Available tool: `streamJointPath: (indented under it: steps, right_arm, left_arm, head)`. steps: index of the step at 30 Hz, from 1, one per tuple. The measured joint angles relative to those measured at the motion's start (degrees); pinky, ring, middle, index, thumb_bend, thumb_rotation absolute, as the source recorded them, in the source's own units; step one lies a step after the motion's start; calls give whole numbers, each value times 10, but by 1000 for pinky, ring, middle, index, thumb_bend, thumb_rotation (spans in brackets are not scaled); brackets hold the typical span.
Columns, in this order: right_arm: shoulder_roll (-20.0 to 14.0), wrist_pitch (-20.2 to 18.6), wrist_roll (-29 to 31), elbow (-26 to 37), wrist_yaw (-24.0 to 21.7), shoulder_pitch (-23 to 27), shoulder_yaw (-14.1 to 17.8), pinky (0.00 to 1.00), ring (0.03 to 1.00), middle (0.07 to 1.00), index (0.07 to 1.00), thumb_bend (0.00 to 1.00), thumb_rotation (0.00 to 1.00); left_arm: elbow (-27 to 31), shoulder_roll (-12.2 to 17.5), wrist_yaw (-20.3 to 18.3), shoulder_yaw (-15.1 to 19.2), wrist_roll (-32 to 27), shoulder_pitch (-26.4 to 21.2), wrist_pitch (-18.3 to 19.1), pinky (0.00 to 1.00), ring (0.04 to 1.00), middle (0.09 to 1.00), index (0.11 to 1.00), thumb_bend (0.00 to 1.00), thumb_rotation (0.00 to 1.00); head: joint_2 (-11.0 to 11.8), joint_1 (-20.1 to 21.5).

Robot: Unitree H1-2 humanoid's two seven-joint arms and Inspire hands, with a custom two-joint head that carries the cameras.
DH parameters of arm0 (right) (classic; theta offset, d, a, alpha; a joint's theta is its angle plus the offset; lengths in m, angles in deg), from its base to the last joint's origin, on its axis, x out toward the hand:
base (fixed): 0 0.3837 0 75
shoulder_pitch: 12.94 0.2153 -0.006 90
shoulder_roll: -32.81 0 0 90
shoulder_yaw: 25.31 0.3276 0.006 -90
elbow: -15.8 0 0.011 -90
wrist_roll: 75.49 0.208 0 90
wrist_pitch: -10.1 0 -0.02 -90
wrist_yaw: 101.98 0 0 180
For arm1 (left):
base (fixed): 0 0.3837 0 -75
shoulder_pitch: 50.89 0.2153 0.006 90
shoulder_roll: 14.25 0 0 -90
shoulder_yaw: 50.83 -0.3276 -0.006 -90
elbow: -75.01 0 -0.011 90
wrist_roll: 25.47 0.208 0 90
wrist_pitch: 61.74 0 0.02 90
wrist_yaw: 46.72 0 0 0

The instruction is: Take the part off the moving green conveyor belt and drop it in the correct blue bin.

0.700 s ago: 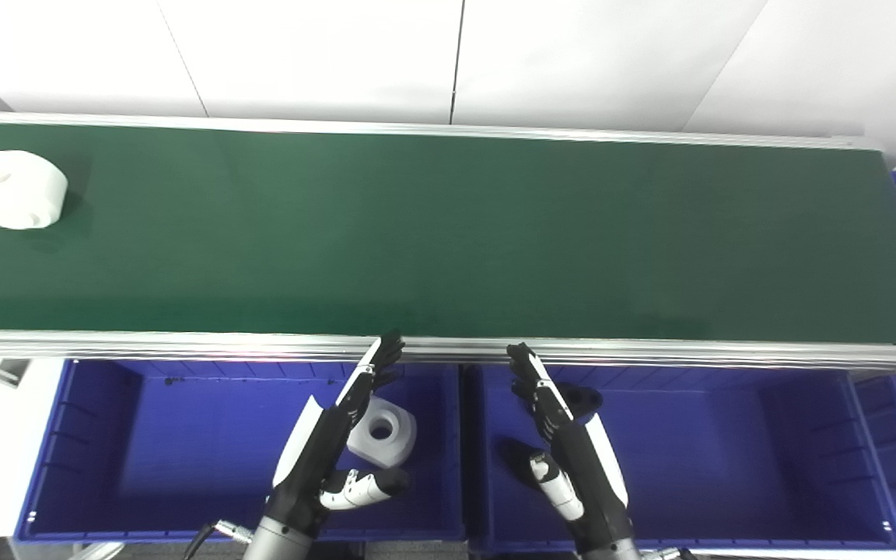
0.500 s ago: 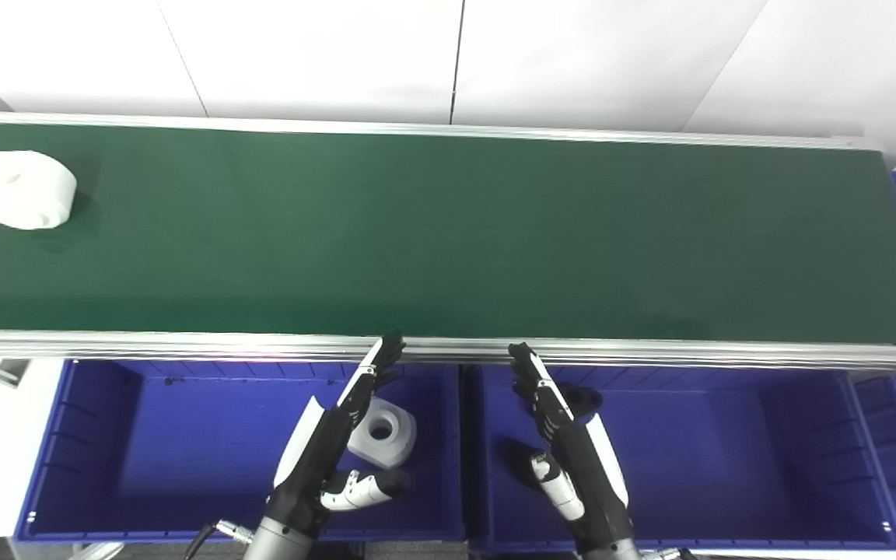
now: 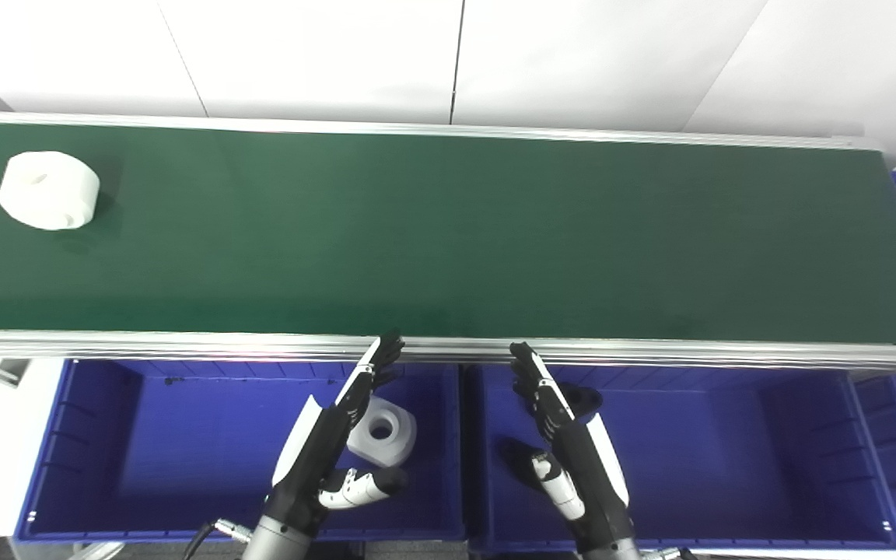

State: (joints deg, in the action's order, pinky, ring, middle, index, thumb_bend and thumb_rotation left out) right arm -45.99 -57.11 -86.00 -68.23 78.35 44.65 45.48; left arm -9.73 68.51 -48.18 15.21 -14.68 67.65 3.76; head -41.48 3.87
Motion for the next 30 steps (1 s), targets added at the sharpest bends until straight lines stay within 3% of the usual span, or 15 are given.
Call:
streamJointPath:
  steps: [19, 23, 25, 29, 30]
  right_arm:
    - [0, 0, 1, -3, 0, 3, 1, 931, 958, 993, 956, 882, 1000]
    - [0, 0, 2, -4, 0, 3, 1, 937, 949, 995, 955, 889, 1000]
    - [0, 1, 4, -10, 0, 4, 1, 933, 948, 995, 954, 884, 1000]
    - [-5, 2, 6, -41, 0, 11, 3, 924, 952, 1000, 956, 869, 1000]
    - [-6, 3, 6, -44, 0, 12, 3, 921, 954, 1000, 955, 860, 1000]
  left_arm:
    - [0, -1, -9, 3, -2, -1, 0, 912, 962, 965, 981, 889, 819]
    - [-3, -2, -9, 3, -1, -1, 0, 896, 957, 954, 970, 882, 803]
    - [-6, -3, -9, 3, -2, -1, 0, 889, 955, 951, 965, 889, 793]
    - [-27, -4, -6, -1, 0, -4, -1, 849, 934, 941, 955, 889, 783]
    - [-31, -4, -3, -3, 0, -5, -1, 841, 928, 939, 950, 891, 781]
  head:
    - [1, 0]
    - [13, -10]
    - [39, -31]
    - [52, -41]
    - [68, -52]
